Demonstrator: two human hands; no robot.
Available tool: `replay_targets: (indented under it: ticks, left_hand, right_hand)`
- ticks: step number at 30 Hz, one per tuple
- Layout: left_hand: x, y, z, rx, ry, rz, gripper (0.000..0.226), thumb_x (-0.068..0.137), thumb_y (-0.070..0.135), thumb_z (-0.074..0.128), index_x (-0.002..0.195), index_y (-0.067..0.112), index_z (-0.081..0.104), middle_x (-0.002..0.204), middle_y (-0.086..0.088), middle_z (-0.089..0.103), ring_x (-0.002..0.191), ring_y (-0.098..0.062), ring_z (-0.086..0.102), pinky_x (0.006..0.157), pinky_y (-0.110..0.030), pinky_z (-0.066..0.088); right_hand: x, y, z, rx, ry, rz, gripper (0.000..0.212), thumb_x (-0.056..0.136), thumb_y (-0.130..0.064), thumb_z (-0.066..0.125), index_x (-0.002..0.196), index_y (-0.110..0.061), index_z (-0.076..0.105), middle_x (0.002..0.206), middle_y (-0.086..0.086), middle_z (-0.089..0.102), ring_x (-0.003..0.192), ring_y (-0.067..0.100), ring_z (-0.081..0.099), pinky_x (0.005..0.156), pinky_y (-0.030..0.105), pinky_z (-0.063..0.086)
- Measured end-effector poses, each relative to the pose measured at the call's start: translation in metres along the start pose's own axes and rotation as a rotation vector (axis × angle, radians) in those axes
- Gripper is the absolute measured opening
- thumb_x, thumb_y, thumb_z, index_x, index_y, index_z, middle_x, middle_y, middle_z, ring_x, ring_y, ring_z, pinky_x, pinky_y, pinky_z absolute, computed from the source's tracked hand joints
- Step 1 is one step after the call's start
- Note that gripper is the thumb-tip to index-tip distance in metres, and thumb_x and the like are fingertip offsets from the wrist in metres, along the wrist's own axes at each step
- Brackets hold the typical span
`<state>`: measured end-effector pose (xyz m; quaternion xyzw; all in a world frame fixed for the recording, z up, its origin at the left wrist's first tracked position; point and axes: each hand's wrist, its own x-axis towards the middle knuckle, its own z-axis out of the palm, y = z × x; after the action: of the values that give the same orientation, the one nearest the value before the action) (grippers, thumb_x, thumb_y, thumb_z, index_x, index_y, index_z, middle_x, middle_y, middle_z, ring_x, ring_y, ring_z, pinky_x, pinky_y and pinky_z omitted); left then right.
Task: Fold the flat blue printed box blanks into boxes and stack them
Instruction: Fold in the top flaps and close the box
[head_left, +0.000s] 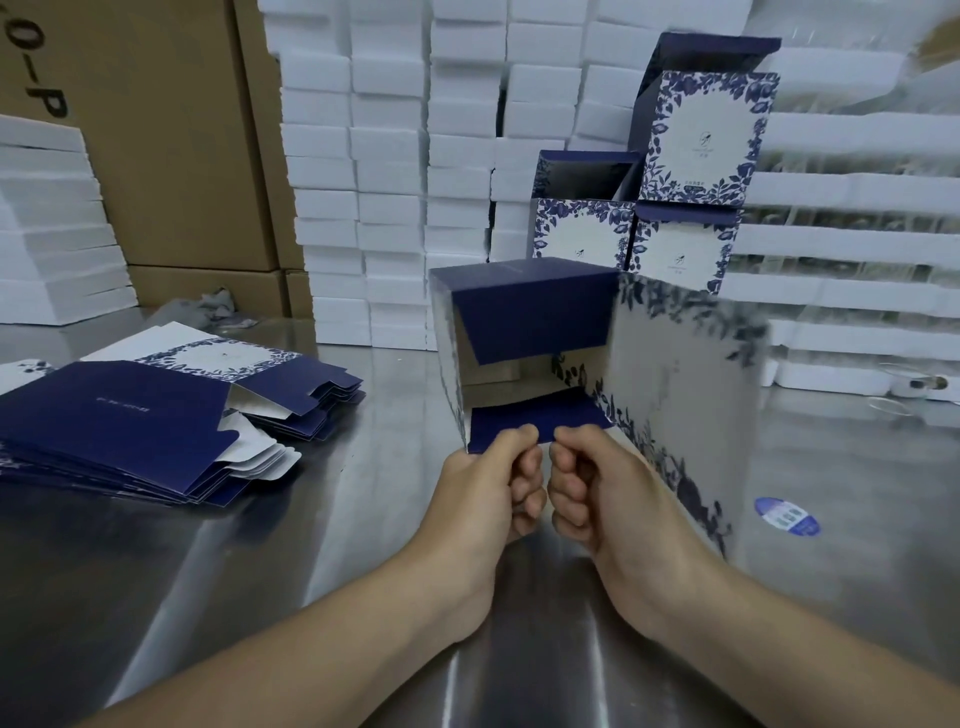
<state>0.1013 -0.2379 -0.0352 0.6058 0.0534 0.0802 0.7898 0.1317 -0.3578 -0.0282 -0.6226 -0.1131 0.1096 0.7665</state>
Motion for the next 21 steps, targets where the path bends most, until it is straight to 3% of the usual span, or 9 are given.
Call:
replay_targets:
  ticks: [5,12,17,21]
  left_hand:
    - [0.0,-0.002,0.0,0.01,-0.007,-0.038,0.057,0.101,0.037,0.065,0.048,0.026,0.048,0.055,0.003,0.034,0.053,-0.014,0.044,0.056,-0.026,0.042]
    - [0.002,-0.003,0.0,-0.067,-0.014,-0.053,0.06,0.108,0.029,0.055,0.049,0.024,0.043,0.053,0.002,0.031,0.05,-0.014,0.041,0.054,-0.023,0.041]
    - [0.003,-0.003,0.001,-0.027,-0.035,-0.071,0.056,0.106,0.032,0.059,0.054,0.021,0.04,0.054,0.001,0.029,0.053,-0.015,0.039,0.058,-0.024,0.041]
    - [0.003,-0.005,0.001,-0.029,-0.01,-0.066,0.057,0.107,0.038,0.059,0.055,0.02,0.042,0.055,0.001,0.032,0.054,-0.014,0.043,0.056,-0.021,0.044]
  right_hand:
    - [0.001,0.002,0.0,0.006,0.075,-0.018,0.046,0.101,-0.023,0.052,0.055,-0.025,0.05,0.055,-0.003,0.035,0.047,0.011,0.028,0.047,0.026,0.024]
    - [0.003,0.006,-0.003,0.012,0.135,-0.002,0.043,0.099,-0.028,0.057,0.057,-0.025,0.052,0.055,-0.002,0.038,0.047,0.012,0.032,0.043,0.024,0.028]
    - [0.007,0.01,-0.006,-0.059,0.256,0.009,0.042,0.108,-0.036,0.045,0.068,-0.024,0.039,0.054,-0.006,0.031,0.046,0.01,0.027,0.052,0.031,0.025]
    - [0.008,0.011,-0.005,-0.028,0.303,0.014,0.04,0.108,-0.037,0.047,0.07,-0.024,0.041,0.055,-0.007,0.032,0.047,0.009,0.028,0.054,0.031,0.025]
